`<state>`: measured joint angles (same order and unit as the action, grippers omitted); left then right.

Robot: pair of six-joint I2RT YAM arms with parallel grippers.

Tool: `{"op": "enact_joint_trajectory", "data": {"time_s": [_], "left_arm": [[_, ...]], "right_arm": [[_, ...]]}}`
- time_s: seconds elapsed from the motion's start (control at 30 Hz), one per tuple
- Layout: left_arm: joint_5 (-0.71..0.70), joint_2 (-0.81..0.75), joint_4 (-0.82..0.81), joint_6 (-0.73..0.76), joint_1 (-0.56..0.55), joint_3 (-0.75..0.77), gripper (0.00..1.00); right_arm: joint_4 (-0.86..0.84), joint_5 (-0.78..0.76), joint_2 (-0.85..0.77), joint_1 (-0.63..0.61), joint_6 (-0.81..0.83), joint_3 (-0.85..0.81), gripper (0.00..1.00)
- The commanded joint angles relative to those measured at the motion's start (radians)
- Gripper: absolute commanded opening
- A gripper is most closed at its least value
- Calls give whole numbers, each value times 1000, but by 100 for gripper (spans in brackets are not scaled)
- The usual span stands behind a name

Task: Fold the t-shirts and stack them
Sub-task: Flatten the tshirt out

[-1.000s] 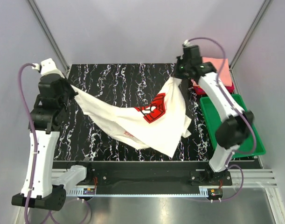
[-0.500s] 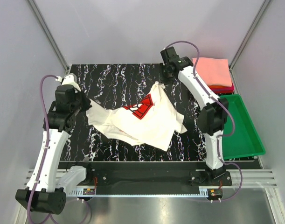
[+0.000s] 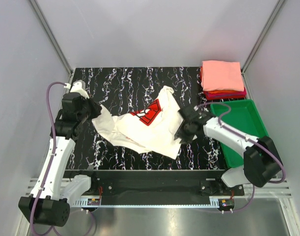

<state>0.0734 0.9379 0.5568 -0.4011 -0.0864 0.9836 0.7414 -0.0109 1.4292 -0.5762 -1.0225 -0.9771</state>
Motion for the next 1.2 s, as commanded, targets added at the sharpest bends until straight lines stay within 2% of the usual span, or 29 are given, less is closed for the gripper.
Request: {"op": "enact_joint_trajectory", "data": {"time_s": [0.0,0.17,0.37,0.83,1.17], "left_arm": [[63,15,-98,-12,7,-14,0],[59,7,-104,2,7,-29,0],[58,9,-104,5,10,-31,0],[92,10,-115,4,22,-34,0],[109,12,-121,-1,31,-36,0]], "right_arm": [[-77,31,-70,-120,-298,80,41],[-76,17,-88,-172,-461,166,41],[-30,37,-69,-189,-540,186,43],[-20,45,4,-198,-582,218,44],[-74,38,50,-205,-591,232,44]]}}
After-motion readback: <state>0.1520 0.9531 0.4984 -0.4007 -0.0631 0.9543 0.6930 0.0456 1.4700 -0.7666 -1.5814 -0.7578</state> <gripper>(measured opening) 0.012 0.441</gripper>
